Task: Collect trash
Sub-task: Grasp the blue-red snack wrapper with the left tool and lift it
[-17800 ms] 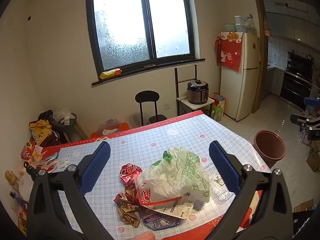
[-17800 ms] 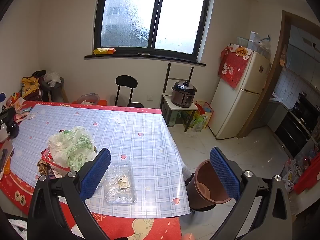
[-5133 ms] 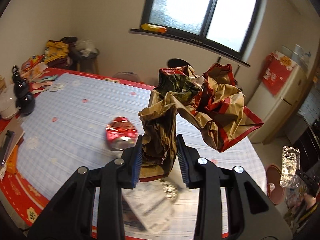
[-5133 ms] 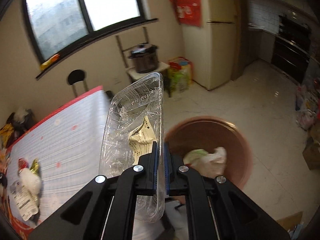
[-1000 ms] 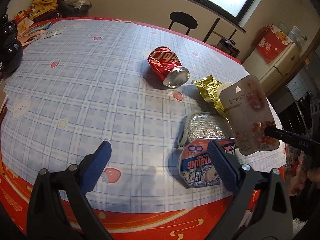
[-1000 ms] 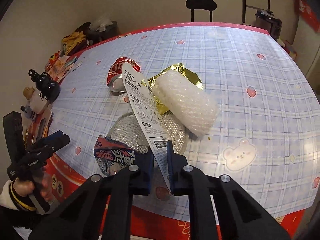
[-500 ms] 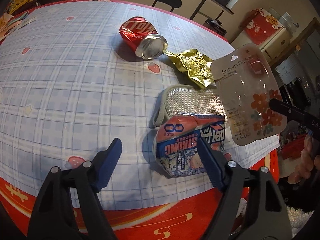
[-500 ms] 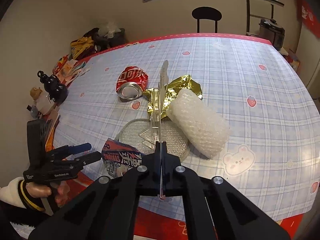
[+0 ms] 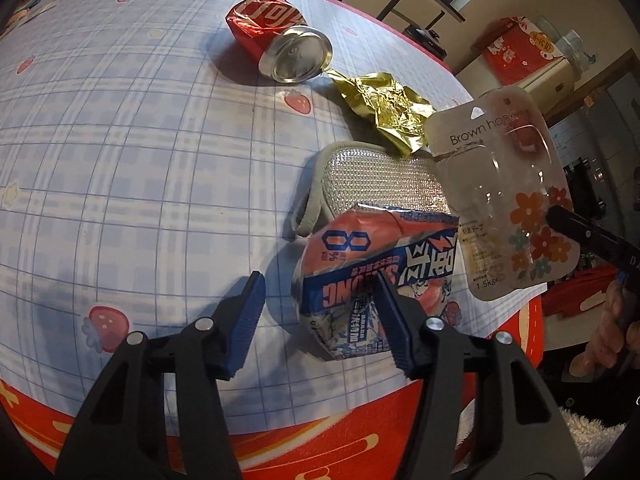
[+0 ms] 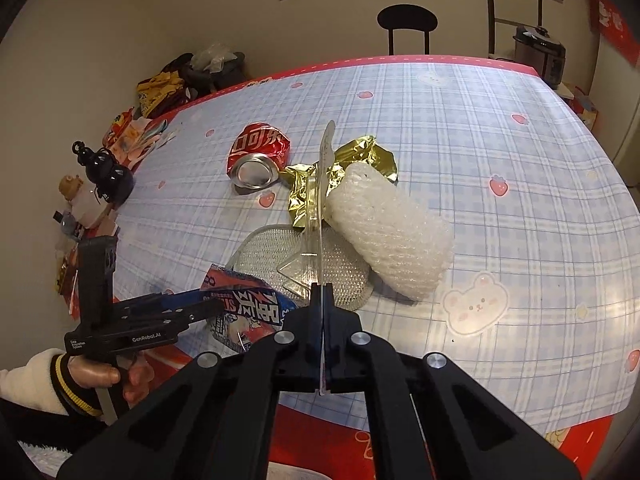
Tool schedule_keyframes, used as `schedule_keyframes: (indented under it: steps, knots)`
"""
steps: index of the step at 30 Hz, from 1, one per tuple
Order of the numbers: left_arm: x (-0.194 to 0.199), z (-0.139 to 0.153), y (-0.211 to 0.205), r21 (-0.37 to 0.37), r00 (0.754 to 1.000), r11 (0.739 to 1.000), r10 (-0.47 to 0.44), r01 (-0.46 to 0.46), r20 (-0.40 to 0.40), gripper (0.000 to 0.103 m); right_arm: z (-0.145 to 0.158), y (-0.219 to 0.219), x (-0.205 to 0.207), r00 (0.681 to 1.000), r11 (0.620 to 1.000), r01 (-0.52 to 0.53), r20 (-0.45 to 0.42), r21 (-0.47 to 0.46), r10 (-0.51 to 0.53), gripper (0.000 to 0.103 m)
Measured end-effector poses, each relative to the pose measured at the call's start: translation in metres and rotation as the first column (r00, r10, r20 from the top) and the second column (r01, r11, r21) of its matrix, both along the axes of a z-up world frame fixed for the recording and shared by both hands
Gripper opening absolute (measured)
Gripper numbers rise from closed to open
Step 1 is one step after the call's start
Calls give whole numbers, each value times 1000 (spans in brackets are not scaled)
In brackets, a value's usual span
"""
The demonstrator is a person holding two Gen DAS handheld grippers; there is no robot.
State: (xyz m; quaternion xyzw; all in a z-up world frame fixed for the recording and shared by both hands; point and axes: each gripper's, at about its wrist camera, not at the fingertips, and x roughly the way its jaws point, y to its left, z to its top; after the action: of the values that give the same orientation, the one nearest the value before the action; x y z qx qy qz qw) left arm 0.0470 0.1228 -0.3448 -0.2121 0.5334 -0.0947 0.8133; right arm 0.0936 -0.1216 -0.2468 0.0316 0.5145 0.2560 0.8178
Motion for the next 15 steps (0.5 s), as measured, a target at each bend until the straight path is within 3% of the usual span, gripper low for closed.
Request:
schedule_keyframes:
  steps: [6,15]
  knots:
    - [6,-1,-3,-23,1000,1000,-11,12,12,64,-12,4,-3,999,1000,-16,-41,-7,16,3]
    - [16,-2,-9,-2,999,1000,-31,31,13,63,-15,7,-5,998,999,-37,-60,-8,36,3]
